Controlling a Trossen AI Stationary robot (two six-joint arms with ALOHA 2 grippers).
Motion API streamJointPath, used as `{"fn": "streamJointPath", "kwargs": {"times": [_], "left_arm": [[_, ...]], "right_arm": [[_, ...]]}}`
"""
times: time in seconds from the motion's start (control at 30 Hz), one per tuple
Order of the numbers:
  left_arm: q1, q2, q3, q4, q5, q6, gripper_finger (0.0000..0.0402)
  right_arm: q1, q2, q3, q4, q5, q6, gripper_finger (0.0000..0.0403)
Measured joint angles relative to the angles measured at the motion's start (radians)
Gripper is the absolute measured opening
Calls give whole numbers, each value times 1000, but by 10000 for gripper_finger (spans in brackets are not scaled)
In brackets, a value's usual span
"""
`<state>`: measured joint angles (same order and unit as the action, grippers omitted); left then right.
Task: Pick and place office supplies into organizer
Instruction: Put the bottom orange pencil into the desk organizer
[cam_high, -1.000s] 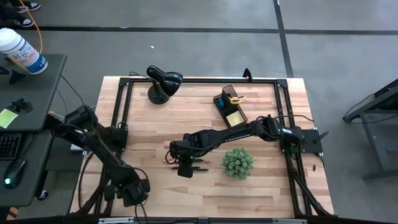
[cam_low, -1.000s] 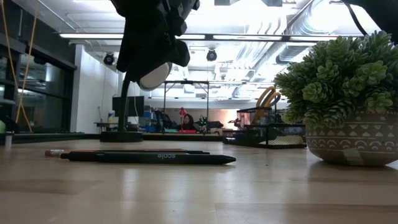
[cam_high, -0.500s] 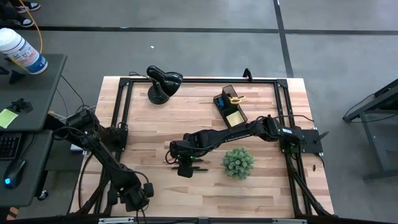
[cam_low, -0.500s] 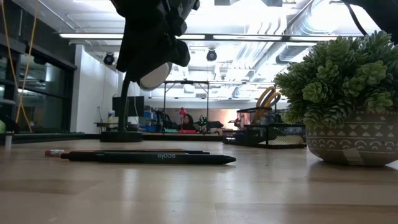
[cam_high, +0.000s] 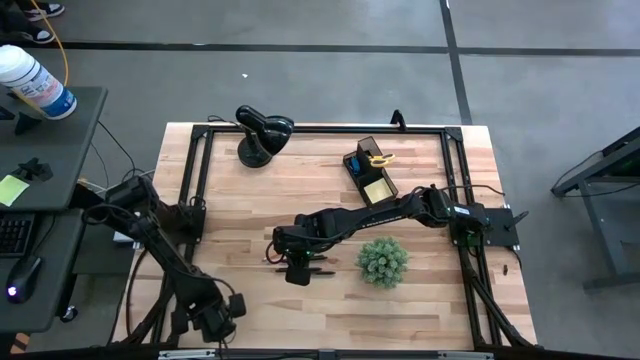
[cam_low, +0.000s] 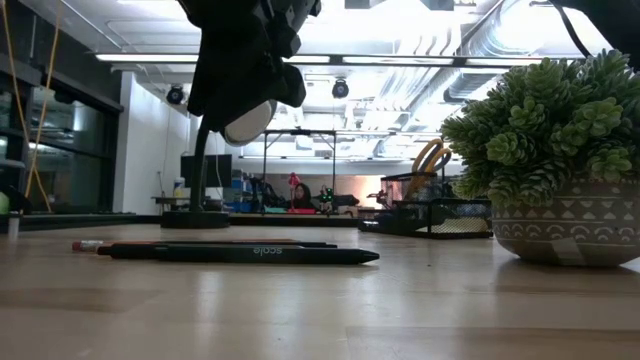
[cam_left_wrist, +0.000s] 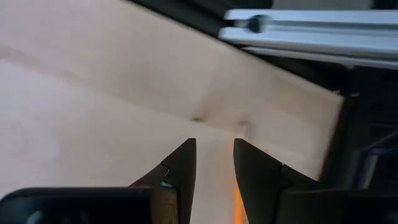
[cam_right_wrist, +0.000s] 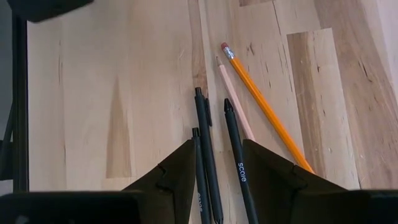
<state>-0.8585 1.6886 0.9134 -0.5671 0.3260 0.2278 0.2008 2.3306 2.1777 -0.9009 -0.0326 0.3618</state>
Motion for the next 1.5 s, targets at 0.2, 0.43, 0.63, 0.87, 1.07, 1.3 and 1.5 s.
{"fn": "streamJointPath", "kwargs": {"times": [0.2,0.43,0.63,0.87,1.07,1.3,1.5], "left_arm": [[-56,0,0,10,-9,-36,94],[-86,0,0,72,-54,-87,94],[-86,0,0,78,-75,-102,94],[-87,0,0,97,-84,-105,94],[-87,4,0,97,-83,-105,94],[-86,52,1,97,-73,-113,94],[-85,53,2,96,-67,-108,94]], "right_arm": [[0,0,0,0,0,0,129],[0,0,0,0,0,0,129],[0,0,0,0,0,0,129],[0,0,0,0,0,4,129],[0,0,0,0,-1,8,129],[0,0,0,1,-1,23,129],[0,0,0,1,-1,23,129]]}}
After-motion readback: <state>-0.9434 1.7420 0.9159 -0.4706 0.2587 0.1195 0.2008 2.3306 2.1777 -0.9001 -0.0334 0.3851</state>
